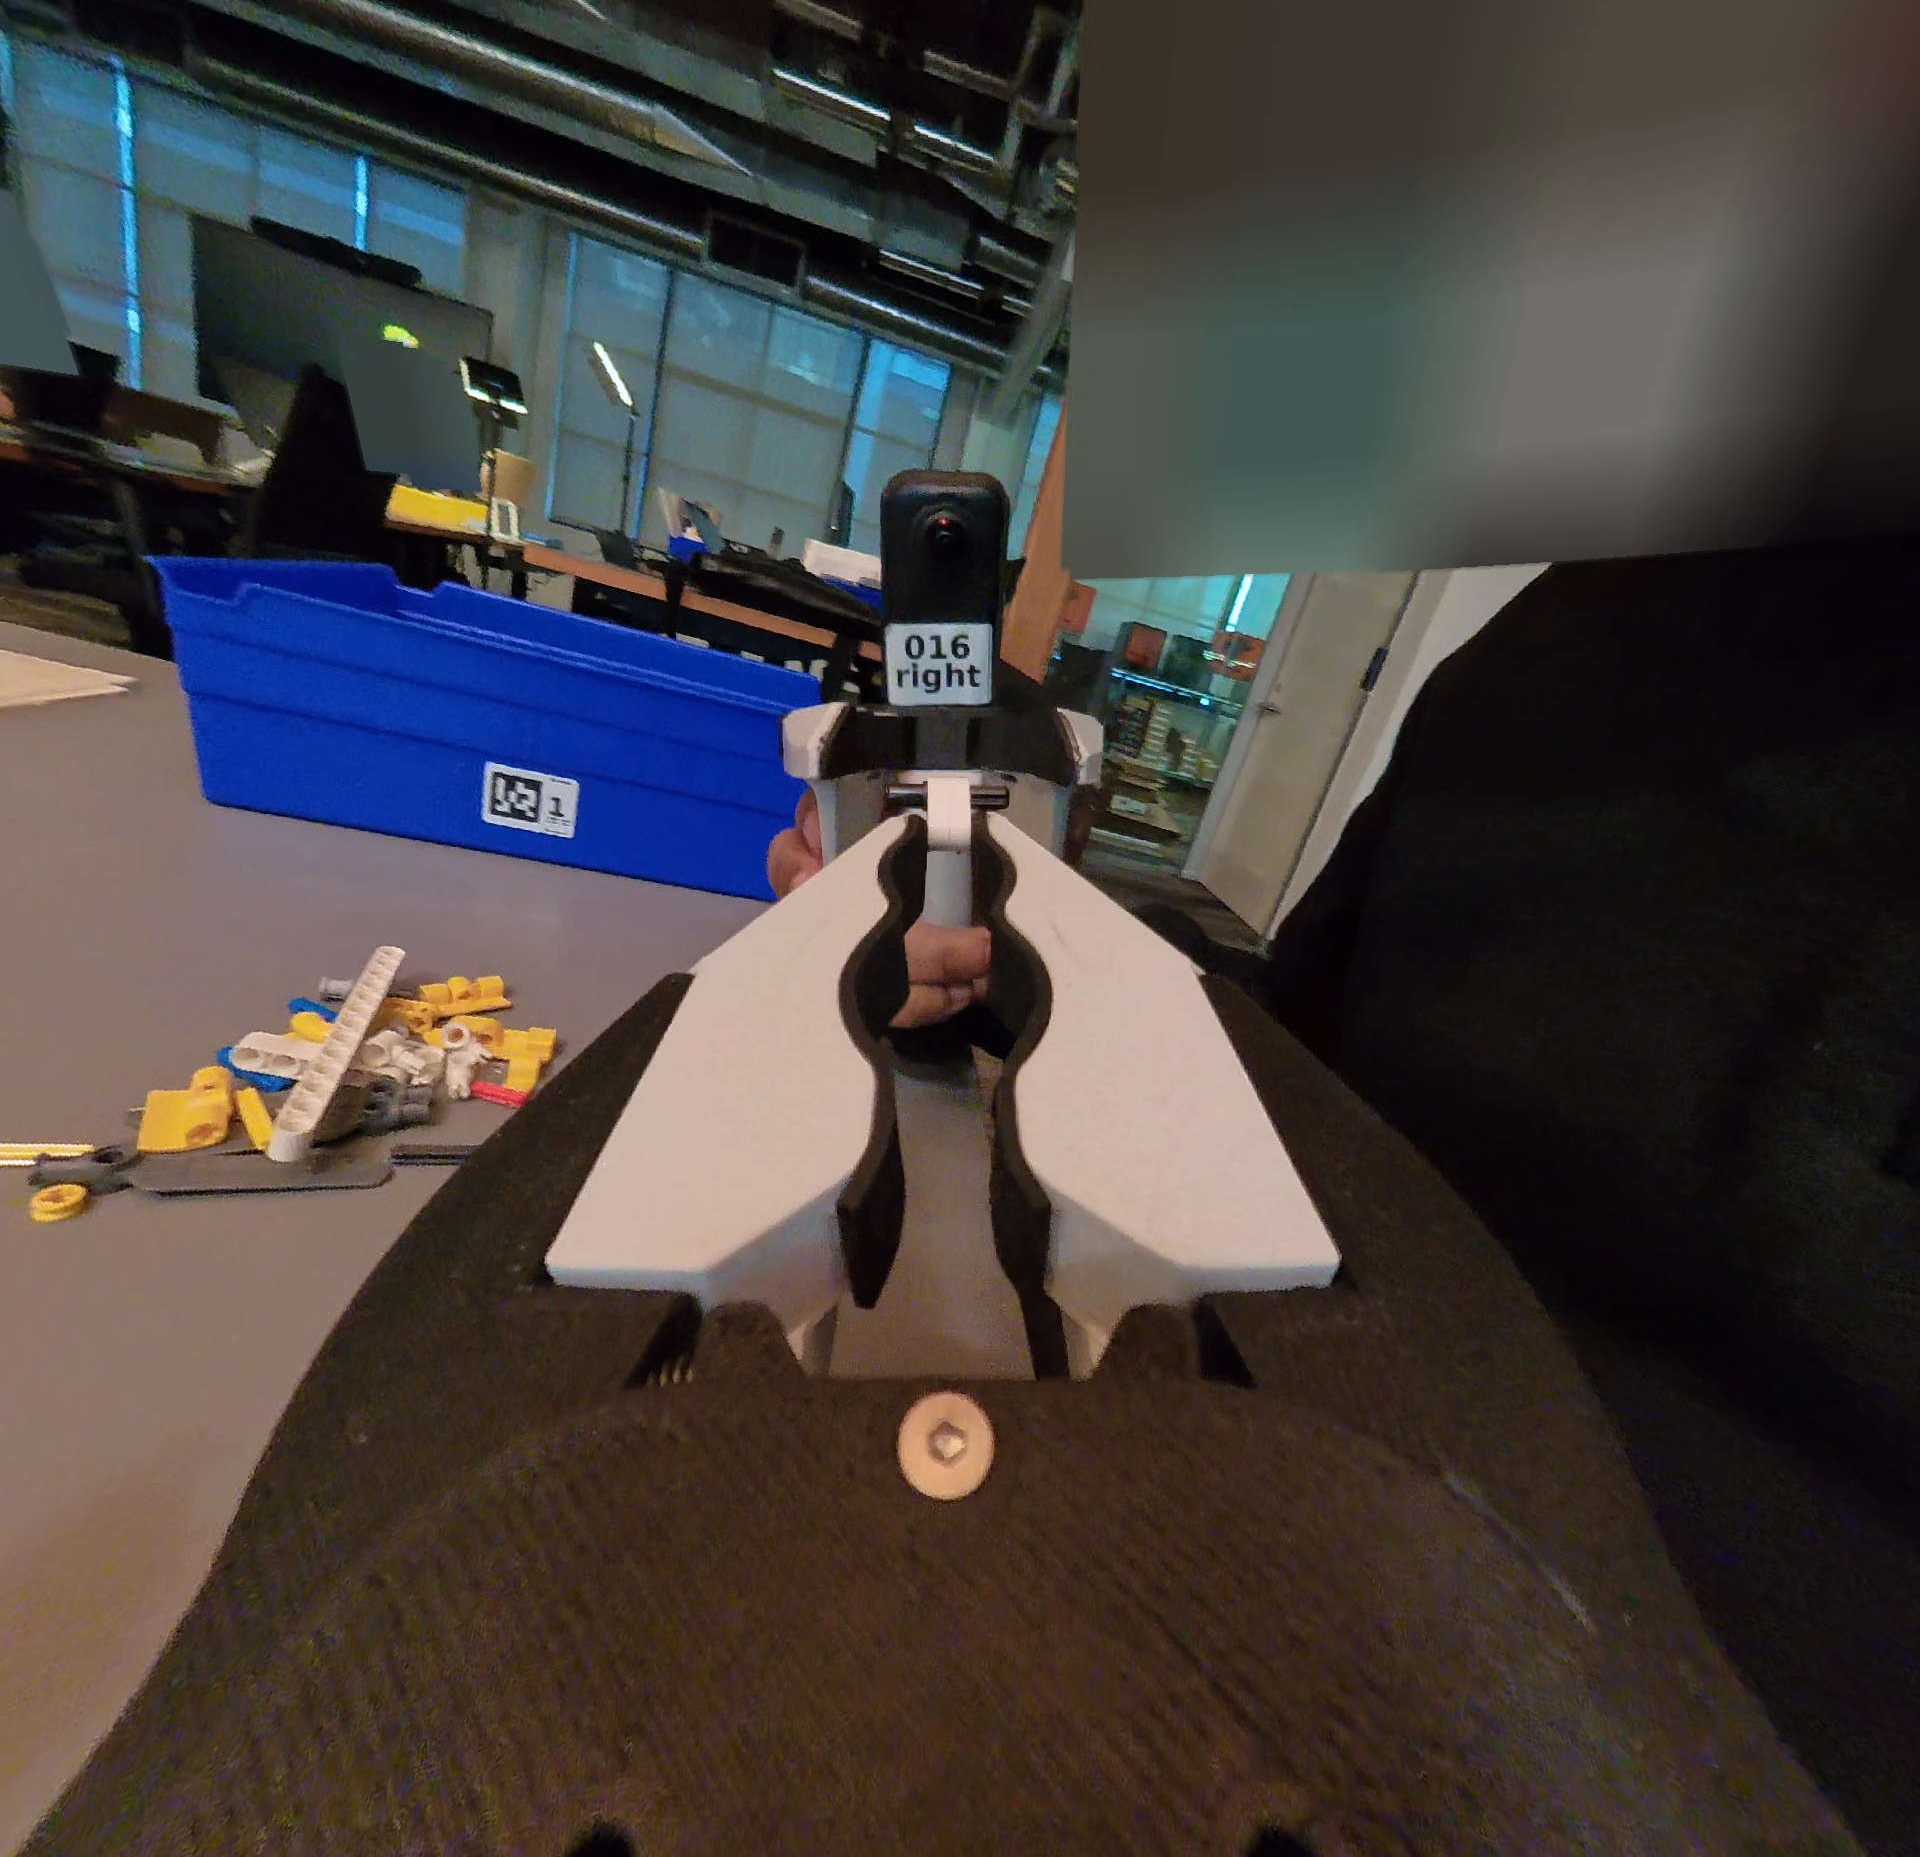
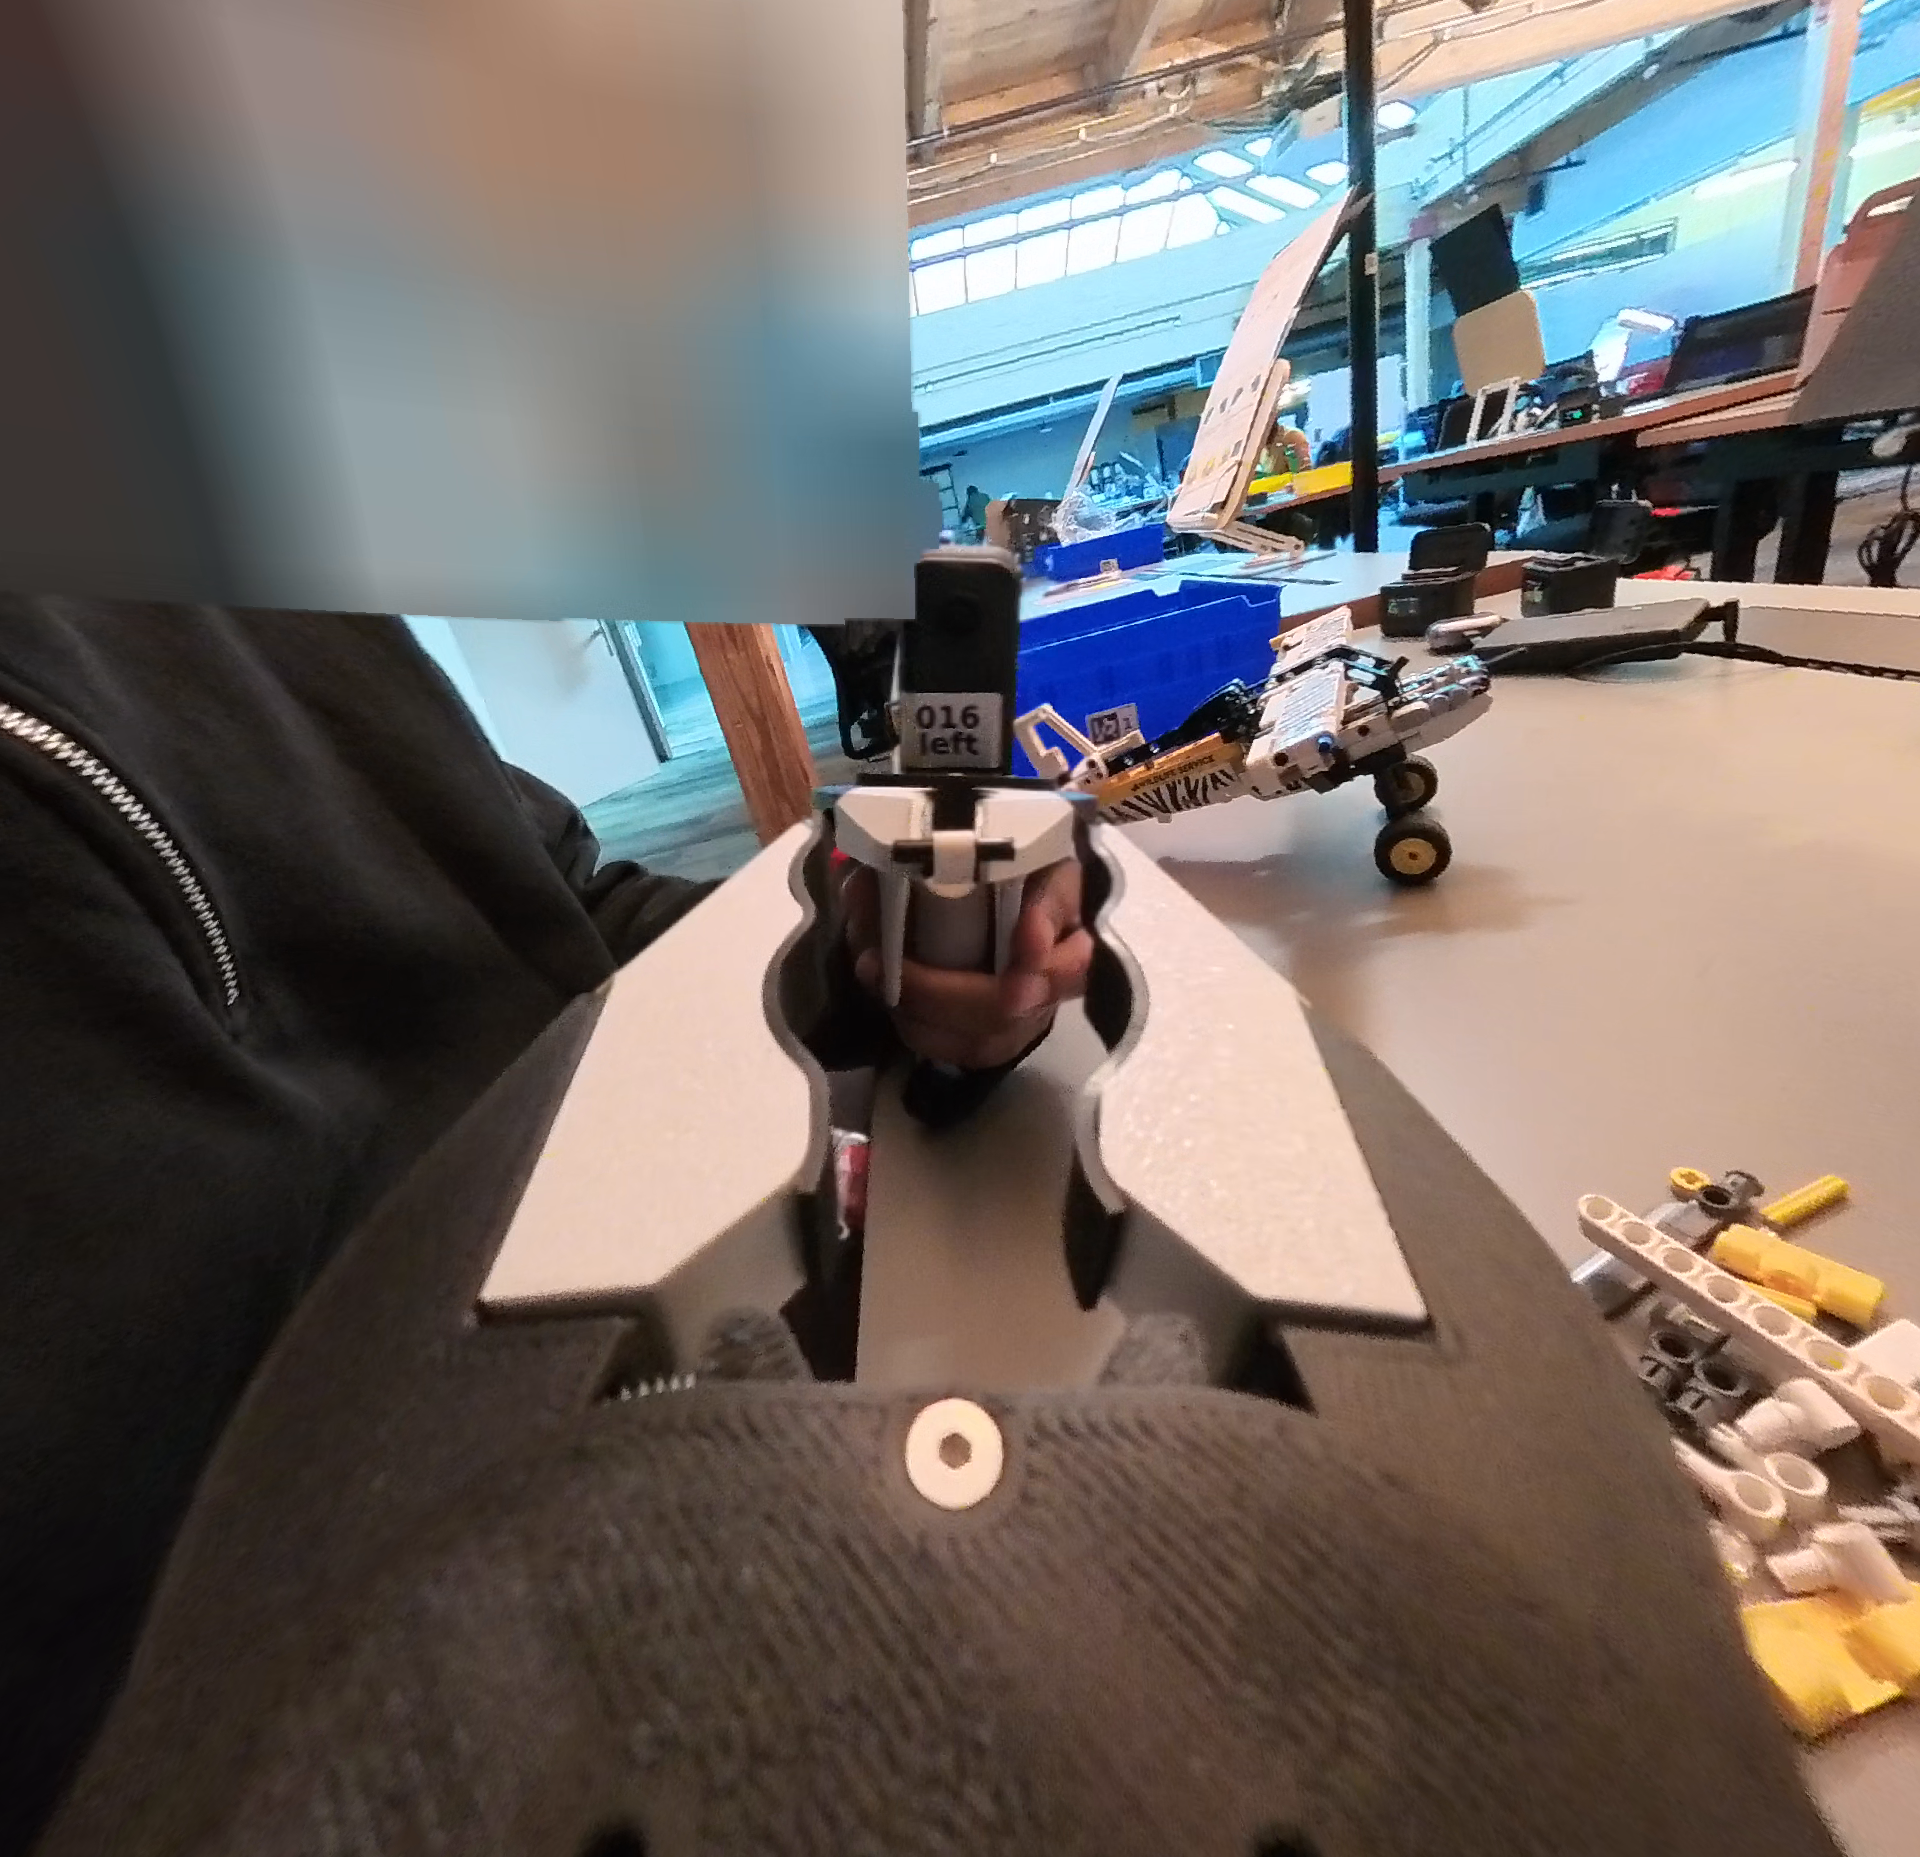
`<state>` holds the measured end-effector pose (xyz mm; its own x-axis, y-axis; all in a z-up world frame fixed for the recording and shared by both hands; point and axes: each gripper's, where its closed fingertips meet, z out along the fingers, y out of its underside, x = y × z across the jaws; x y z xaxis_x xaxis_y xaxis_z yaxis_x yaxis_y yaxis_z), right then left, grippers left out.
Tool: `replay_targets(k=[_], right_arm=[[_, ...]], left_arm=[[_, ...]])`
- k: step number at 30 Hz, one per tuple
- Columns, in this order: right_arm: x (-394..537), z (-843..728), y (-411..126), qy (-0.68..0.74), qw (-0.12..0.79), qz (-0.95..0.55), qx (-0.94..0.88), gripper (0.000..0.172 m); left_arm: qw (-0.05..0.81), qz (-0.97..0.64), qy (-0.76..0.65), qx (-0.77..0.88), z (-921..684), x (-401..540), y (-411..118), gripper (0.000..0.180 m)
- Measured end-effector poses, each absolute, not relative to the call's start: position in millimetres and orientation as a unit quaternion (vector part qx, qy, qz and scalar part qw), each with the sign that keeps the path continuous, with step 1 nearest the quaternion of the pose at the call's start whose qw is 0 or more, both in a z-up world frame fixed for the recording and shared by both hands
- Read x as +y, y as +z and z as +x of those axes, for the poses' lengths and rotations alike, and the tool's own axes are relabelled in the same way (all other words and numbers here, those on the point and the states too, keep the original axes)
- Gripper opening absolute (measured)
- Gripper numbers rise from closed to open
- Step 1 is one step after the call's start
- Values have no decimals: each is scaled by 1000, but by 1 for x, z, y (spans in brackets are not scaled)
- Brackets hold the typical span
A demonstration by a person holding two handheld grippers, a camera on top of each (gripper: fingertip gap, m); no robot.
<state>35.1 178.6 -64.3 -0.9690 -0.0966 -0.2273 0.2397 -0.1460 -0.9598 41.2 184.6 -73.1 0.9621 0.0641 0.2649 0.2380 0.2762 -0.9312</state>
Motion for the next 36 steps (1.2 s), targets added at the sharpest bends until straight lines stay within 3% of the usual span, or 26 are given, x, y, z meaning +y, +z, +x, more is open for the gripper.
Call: replay_targets(k=[6,13,23,30,36], right_arm=[[171,22,-65,-780,116,100,606,53],[176,22,-55,-811,97,88,570,17],[166,25,-69,-762,19,60,644,26],[175,16,-80,-702,-135,20,699,27],[174,13,-83,-711,-126,32,691,27]], left_arm=[[802,-581,18,-136,30,178,-67,4],[800,-580,53,-146,24,175,-68,4],[795,-583,76,-149,21,173,-69,3],[743,-617,223,-135,9,171,-74,3],[650,-658,369,-90,2,177,-88,4]])
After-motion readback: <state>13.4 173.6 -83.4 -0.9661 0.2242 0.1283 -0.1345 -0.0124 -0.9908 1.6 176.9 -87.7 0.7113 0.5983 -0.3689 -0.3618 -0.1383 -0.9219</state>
